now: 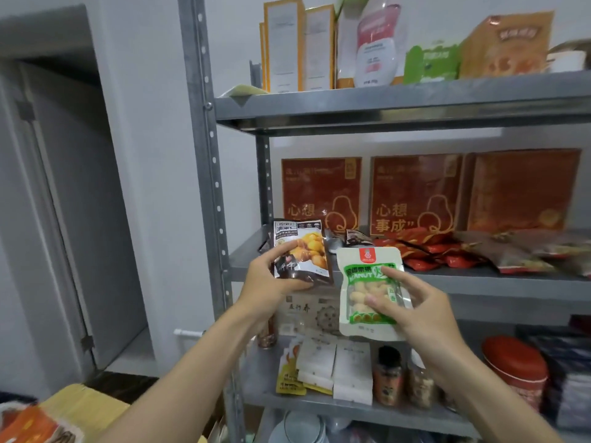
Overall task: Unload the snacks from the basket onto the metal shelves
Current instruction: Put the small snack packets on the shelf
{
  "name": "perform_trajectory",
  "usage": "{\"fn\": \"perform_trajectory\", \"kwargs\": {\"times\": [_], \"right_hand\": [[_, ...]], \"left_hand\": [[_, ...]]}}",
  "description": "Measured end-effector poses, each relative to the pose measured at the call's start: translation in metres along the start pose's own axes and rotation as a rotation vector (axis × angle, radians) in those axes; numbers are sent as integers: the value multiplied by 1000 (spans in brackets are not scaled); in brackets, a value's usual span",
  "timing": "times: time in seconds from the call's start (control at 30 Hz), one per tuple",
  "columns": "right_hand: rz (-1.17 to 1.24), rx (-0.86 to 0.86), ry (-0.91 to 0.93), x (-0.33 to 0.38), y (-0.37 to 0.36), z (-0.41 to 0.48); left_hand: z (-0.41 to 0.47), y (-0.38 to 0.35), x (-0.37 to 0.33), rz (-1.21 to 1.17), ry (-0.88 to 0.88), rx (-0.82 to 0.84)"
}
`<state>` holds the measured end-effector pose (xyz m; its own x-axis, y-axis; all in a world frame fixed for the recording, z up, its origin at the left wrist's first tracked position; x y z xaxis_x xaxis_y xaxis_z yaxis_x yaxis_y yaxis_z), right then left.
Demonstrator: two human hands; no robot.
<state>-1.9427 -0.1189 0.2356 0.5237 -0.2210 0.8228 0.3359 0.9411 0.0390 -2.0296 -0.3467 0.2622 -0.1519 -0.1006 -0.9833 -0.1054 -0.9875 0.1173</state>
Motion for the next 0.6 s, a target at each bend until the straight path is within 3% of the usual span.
{"fn": "perform_trajectory", "kwargs": {"times": [0.27,0.43,0.6], "right_hand": [[23,-104,16,-26,39,80],[21,-141,24,-40,44,133],[17,-166,-20,-54,45,165]], "left_hand": [[107,-63,-26,143,-116,67],[177,-78,-33,384,-216,35],[228,-90,-18,580,-194,48]]}}
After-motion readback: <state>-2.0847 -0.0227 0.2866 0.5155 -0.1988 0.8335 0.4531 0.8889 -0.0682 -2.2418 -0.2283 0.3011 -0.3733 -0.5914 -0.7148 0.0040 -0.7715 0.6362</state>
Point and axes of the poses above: each hand's wrist, its own z-axis towards the middle knuckle, its own y-axis out of the back of the hand, x = y × z, the point moved 9 cm from there along z, towards the middle knuckle, and after that the axes turned 14 degrees about y, right-handed, at the moved point
